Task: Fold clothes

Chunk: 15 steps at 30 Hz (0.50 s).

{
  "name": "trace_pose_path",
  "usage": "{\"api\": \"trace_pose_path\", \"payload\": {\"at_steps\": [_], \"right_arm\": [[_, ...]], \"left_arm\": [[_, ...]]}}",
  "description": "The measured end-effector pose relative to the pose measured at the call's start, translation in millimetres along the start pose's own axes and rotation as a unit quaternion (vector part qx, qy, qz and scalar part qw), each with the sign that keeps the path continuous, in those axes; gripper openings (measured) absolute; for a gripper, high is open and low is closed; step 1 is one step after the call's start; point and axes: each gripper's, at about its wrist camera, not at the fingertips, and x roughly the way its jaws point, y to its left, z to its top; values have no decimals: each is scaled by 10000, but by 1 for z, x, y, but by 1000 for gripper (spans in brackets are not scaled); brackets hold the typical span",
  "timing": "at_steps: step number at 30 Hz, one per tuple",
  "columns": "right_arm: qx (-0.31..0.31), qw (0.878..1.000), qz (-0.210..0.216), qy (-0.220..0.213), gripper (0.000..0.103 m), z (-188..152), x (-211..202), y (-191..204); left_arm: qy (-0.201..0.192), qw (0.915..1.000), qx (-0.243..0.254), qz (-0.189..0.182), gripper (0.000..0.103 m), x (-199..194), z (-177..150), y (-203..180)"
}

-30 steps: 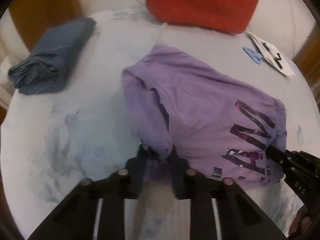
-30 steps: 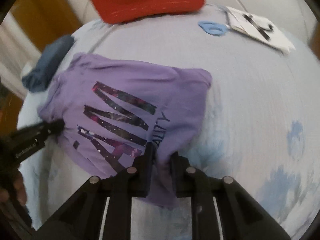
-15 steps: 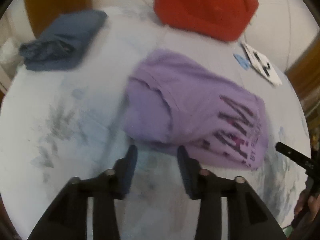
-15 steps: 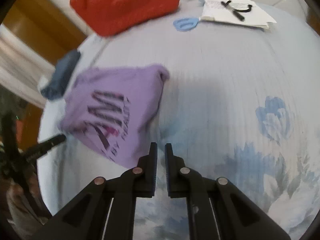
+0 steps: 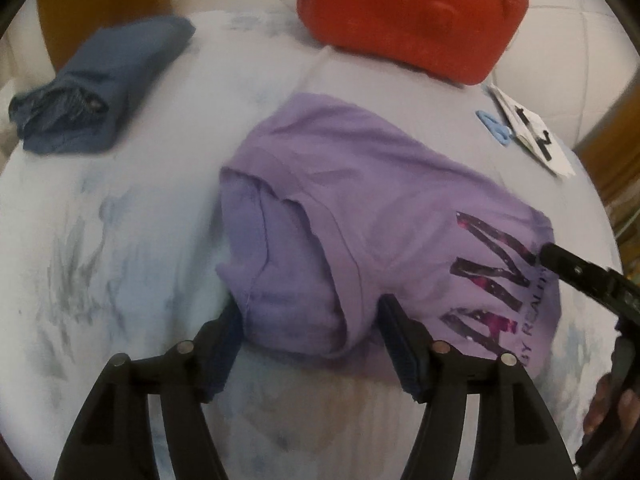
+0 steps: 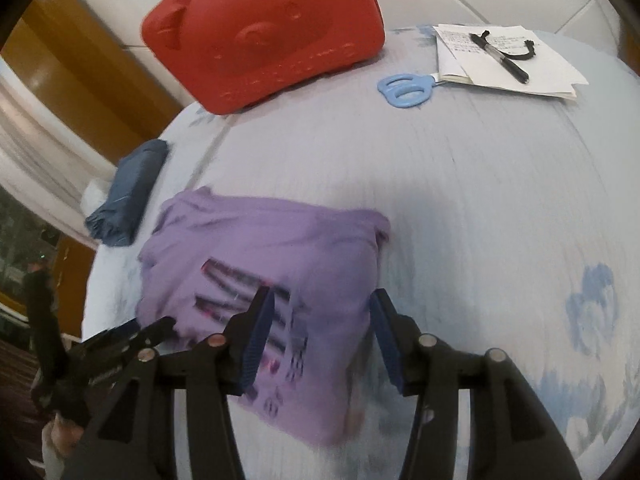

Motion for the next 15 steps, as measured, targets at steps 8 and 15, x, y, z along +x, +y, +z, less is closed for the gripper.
{"api": "trace_pose_path", "payload": {"at_steps": [8,15], "right_arm": [[-589,9975,-391,-8,30,-1,27,24],[-873,9944,-601,30,31,-2,31,32]], "left_arm": [[-140,9985,521,-79,31,0,-9,-17],[6,9984,539,-178,31,3,-1,-18]]}}
